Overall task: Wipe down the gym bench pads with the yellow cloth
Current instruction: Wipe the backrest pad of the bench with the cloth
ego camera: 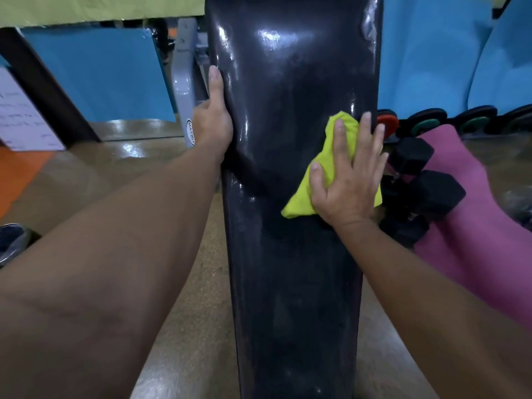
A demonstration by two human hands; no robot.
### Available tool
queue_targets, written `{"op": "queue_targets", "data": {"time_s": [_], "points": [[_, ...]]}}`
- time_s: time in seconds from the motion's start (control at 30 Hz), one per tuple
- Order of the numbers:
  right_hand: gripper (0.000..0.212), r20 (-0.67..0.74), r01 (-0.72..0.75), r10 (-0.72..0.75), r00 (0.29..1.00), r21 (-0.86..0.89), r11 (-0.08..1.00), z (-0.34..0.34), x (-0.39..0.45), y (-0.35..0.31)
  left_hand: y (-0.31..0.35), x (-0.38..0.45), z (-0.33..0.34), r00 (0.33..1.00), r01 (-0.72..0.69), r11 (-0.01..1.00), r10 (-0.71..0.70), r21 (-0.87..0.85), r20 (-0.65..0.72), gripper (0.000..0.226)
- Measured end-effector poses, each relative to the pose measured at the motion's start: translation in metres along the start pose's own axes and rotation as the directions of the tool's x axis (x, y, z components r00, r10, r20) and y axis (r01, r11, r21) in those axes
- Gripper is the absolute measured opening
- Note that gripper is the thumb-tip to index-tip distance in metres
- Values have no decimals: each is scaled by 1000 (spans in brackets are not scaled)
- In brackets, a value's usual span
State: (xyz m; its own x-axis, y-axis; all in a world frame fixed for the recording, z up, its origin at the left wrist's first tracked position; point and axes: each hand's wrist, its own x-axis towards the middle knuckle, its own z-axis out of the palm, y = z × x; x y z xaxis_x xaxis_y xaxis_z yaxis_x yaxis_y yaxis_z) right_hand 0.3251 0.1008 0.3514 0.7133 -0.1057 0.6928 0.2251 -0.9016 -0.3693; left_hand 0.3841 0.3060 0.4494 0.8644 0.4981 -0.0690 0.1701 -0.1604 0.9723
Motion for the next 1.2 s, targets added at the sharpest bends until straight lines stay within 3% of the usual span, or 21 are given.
{"op": "queue_targets", "data": {"time_s": [0.3, 0.43, 0.57, 0.67, 0.87, 1.03, 1.1, 1.2], "points": [[71, 14, 59, -60, 998, 47, 997, -2, -19, 25, 0, 1, -1, 1000, 0, 1000, 0, -1, 2, 56], [73, -2, 13, -13, 1000, -37, 999, 4, -3, -11, -3, 3, -1, 1000, -25, 1000, 25, 16, 1, 57], [69, 40, 210, -208, 977, -84, 974, 17, -24, -43, -2, 4, -1, 1000, -23, 999, 23, 28, 7, 58], [66, 61, 303, -299, 952, -89, 949, 15, -30, -29, 2, 1, -1, 1000, -10, 1000, 10, 5, 16, 56], [68, -20, 123, -125, 992, -107, 987, 16, 1, -41, -1, -3, -2, 999, -19, 1000, 19, -3, 26, 56], [65, 98, 374, -364, 926, -105, 922, 14, -33, -25, 3, -5, -2, 999, -34, 999, 33, 8, 26, 55], [64, 74, 352, -345, 936, -121, 928, 11, -32, -10, 5, -7, -3, 999, -34, 999, 33, 27, 33, 55], [67, -1, 188, -189, 982, -126, 974, 13, -13, -17, 3, -8, -5, 998, -46, 999, 45, 19, 40, 56]]}}
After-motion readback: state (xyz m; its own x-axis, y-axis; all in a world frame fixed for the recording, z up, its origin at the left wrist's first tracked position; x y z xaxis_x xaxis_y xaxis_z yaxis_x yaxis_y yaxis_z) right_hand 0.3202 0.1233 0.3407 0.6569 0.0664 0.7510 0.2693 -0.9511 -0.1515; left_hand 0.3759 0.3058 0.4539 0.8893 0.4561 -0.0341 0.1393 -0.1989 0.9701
